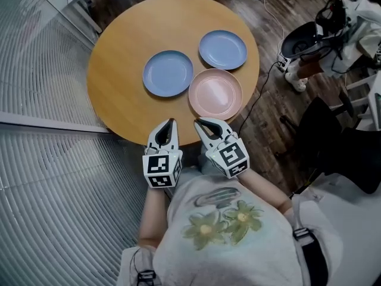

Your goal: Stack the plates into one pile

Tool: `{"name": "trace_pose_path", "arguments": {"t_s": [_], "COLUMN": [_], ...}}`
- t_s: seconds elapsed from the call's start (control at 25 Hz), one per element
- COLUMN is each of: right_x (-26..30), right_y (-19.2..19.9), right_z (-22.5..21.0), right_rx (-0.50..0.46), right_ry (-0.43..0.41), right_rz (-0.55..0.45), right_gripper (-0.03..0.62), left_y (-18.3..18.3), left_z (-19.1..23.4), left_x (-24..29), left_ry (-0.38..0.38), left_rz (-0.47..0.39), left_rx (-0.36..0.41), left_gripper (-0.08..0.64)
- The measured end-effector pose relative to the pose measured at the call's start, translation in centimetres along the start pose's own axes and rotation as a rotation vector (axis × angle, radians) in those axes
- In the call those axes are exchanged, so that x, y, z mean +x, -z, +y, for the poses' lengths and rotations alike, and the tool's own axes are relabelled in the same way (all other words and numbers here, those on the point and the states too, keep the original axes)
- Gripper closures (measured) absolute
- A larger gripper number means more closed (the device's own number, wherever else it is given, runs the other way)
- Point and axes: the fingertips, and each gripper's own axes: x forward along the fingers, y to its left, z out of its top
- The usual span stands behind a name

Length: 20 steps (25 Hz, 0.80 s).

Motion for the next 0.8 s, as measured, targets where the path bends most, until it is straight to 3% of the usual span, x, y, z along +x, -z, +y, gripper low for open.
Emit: {"name": "trace_pose_path", "arguments": {"t_s": [0.44,0.8], "right_x": [1.8,7.0], "right_y": [2.1,3.0], "right_z": [-3.9,-5.4], "right_rx": [0.018,0.048], "right_ry": [0.008,0.025], "right_rz": [0.054,0.109], "right_gripper": [0.545,0.545], "left_y": [2.5,3.5], "left_z": [1.6,7.1], "left_x": [3.9,6.7], "left_ry": [-0.072,-0.104], "left_rz": [0.049,0.103], "left_rx": [-0.083,-0.105], "left_gripper": [0.540,0.540]}}
